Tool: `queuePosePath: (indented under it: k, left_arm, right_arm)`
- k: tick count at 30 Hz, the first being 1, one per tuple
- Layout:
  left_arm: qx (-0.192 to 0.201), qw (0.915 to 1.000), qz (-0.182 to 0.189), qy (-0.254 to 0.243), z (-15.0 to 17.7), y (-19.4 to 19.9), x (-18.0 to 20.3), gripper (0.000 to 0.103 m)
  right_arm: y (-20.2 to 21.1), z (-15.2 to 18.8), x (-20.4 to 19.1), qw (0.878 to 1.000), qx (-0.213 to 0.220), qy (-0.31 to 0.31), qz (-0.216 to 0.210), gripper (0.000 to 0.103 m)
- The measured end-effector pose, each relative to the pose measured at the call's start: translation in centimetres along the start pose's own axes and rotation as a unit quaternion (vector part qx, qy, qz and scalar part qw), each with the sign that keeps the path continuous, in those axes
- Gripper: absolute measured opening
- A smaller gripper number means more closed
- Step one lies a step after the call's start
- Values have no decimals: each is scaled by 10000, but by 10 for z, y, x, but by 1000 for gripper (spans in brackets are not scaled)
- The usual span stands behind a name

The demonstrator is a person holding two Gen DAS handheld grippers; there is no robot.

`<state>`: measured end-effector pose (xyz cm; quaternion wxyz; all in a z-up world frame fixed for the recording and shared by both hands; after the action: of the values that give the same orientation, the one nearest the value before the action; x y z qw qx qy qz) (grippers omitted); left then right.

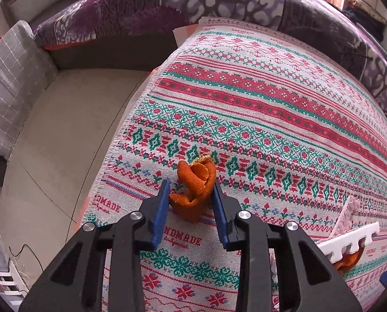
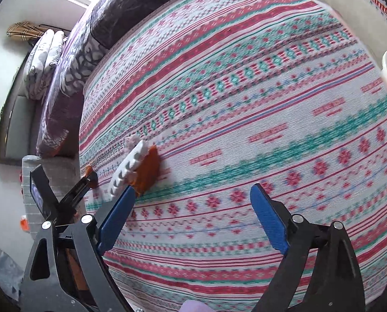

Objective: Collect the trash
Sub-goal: 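Grasp the orange peel with the left tool while the right tool grasps the white foam strip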

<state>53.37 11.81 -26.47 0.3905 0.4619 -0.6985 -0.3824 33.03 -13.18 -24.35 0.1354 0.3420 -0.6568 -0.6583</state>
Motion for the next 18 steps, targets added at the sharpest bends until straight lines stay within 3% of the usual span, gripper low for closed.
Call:
queuePosePath:
  k: [2, 7, 12, 18]
  left_arm:
    - [28, 9999, 40, 152, -1, 6, -6, 30]
    - [195, 9987, 264, 403, -6, 21, -11, 30]
    - [292, 9967, 392, 652, -10, 29, -25, 30]
    - [323, 9945, 497, 858, -9, 29, -37, 30]
  right_arm:
    - [-6, 7, -21, 9999, -32, -145, -85, 85]
    - [-25, 18, -62, 9951, -476, -622, -602, 74]
    - [-31, 20, -87, 9894, -640, -847, -996, 64]
    - [-50, 11, -103, 9892, -693, -949, -873, 62]
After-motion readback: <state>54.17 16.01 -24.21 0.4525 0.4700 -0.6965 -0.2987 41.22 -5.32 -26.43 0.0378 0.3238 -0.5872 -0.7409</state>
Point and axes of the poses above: each gripper's, at about its wrist camera, not at the fingertips, and y roughly against the way its jaws point, x to its right, z to its underside, the point moved 5 cm from there along -y, roughly the way its jaws point, and after that the axes turned 15 degrees about z, right-handed, at the moved point
